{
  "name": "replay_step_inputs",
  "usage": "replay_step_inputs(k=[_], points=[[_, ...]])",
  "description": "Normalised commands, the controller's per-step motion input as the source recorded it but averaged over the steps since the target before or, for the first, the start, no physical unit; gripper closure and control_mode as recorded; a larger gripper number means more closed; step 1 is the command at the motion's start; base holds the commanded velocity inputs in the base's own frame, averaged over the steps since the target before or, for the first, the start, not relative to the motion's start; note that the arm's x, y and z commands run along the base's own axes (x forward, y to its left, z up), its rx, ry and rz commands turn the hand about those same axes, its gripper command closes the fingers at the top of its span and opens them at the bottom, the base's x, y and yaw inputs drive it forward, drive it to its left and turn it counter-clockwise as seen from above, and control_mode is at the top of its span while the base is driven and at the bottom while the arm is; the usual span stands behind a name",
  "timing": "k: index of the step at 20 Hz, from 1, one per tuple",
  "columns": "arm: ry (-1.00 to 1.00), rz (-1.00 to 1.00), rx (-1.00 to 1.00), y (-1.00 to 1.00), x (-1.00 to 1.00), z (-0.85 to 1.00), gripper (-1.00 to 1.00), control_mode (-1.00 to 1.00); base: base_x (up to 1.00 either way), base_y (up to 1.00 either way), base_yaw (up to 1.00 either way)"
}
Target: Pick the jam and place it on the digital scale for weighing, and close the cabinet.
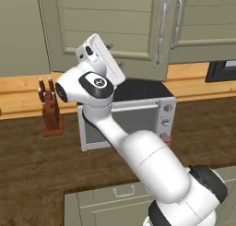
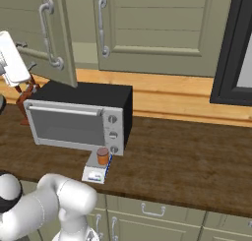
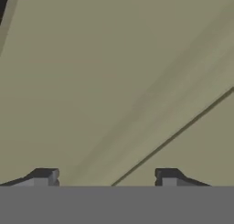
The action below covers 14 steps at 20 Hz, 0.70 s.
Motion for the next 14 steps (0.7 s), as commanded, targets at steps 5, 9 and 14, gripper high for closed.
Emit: replay_step_inputs(k=[5,9,14], points=[[-0.01,0.01,0.03,-0.2,0.38,0.11,-1.0,-1.0,0.0,0.0,0.0],[-0.01,0.01,0.03,-0.23,0.54,0.08,-1.0,-1.0,0.0,0.0,0.0],[0.0,0.03,0.06,-0.31,0.68,0.08,-1.0,-1.0,0.0,0.0,0.0]])
